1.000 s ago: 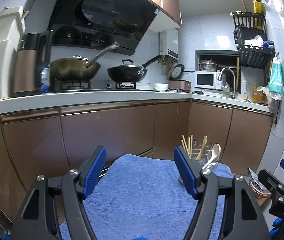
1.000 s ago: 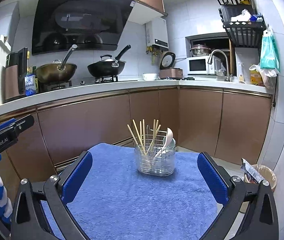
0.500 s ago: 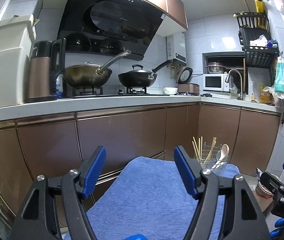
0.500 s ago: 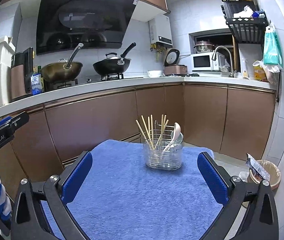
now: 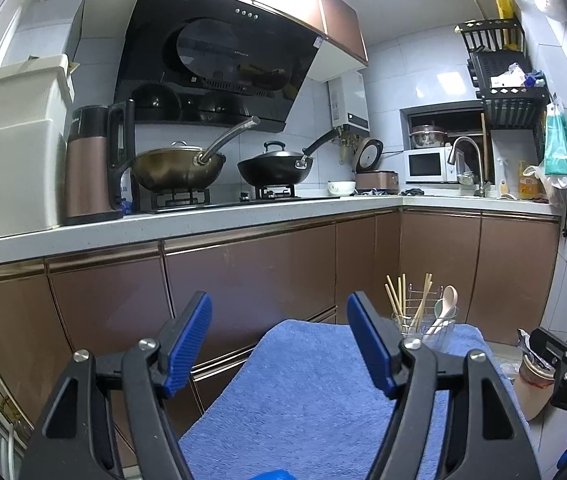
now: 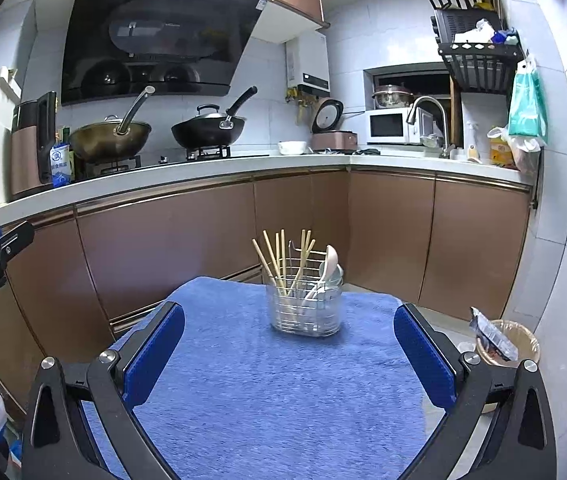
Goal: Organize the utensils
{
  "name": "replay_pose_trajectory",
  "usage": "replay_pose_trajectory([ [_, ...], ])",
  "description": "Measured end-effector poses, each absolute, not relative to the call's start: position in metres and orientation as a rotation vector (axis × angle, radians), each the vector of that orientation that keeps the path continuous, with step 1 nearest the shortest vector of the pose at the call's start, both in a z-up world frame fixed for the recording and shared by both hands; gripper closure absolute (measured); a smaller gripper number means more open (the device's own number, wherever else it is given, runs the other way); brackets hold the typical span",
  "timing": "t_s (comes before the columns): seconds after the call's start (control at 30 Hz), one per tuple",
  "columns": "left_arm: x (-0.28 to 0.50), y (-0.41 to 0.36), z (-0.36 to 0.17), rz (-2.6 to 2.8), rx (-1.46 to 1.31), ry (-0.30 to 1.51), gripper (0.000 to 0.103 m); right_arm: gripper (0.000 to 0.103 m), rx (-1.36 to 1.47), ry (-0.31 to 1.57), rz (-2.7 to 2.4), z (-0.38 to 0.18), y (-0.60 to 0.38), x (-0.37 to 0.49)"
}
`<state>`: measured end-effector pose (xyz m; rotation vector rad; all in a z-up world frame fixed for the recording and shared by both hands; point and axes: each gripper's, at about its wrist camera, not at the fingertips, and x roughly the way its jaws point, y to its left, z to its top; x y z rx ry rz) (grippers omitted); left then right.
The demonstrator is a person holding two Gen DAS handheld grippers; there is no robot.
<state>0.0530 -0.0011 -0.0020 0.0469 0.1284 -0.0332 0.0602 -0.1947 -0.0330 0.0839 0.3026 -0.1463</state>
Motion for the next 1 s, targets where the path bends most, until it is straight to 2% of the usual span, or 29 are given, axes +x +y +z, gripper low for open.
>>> replay_pose_trajectory([
  [1.0,0.026,0.003,0.007,-0.025,0.055,0.089,0.034,0.0,0.033,0.269,-0.151,-0.016,-0.187,0.039],
])
